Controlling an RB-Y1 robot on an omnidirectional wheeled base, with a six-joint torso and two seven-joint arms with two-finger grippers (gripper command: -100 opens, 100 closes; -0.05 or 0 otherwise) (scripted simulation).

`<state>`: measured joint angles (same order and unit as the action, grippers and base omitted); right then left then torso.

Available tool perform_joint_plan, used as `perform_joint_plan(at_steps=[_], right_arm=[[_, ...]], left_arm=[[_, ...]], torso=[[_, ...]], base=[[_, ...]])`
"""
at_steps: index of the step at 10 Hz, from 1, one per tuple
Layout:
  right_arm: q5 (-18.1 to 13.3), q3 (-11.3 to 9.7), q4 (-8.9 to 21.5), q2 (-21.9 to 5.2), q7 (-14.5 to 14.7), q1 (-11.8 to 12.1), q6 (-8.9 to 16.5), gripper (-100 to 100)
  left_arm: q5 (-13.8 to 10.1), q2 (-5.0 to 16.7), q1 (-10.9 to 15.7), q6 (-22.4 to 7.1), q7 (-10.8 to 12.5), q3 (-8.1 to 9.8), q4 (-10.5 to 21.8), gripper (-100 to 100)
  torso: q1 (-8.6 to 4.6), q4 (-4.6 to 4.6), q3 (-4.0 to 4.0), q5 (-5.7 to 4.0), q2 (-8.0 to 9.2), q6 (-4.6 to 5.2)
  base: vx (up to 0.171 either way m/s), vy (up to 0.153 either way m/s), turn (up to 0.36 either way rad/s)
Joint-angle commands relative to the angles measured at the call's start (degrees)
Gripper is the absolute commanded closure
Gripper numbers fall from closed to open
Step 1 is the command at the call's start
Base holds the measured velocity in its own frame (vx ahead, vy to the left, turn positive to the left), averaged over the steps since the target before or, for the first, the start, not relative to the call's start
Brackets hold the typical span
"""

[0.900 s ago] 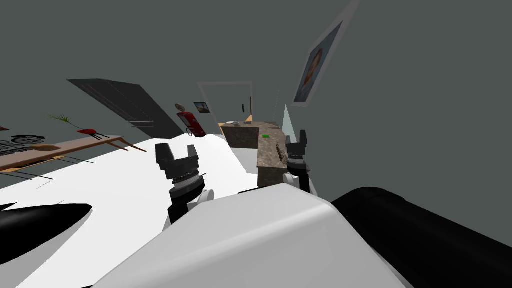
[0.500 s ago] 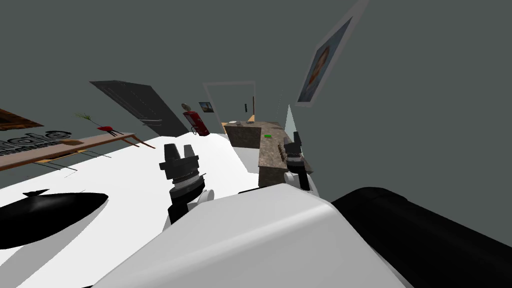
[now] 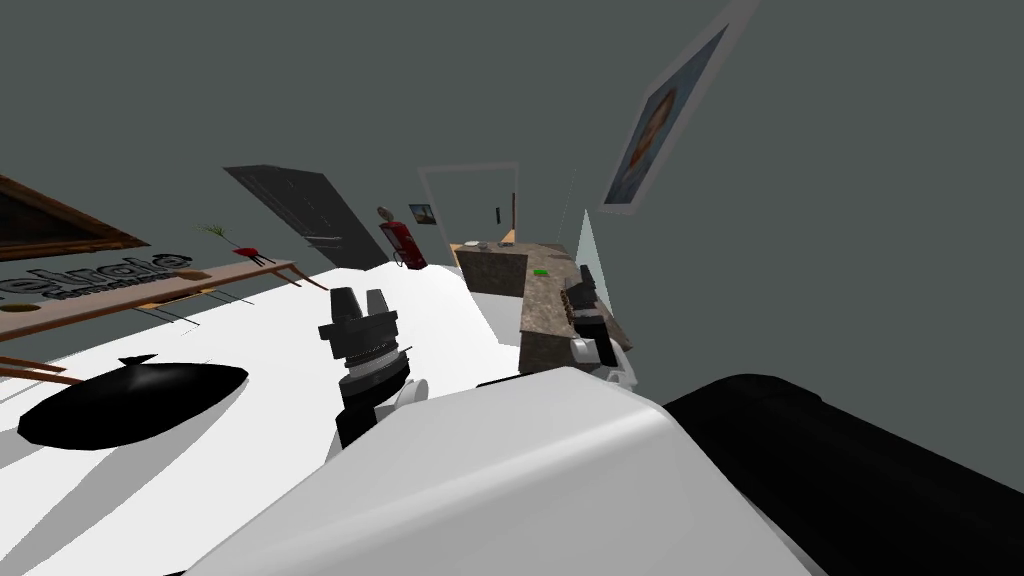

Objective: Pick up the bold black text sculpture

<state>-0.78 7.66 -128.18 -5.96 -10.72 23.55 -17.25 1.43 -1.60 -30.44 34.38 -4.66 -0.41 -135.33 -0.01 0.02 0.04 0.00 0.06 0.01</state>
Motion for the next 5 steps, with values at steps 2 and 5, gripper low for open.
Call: perform_joint_plan(at_steps=[2,5], right_arm=[[0.2,1.4,2.4,-1.5,-1.8,-2.1,3.9,-100],[0.7,4.2,7.0,-4.2,-5.5,-6.0,9.0,-100]], left_arm=[[0.0,0.0,0.0,0.0,0.0,0.0,0.0,0],[0.0,0.0,0.0,0.0,0.0,0.0,0.0,0]], torso=[[0.0,0.0,0.0,0.0,0.0,-0.02],[0.0,0.0,-0.01,0.0,-0.01,0.01]], base=[[-0.021,0.003,0.094],[-0.023,0.004,0.109]])
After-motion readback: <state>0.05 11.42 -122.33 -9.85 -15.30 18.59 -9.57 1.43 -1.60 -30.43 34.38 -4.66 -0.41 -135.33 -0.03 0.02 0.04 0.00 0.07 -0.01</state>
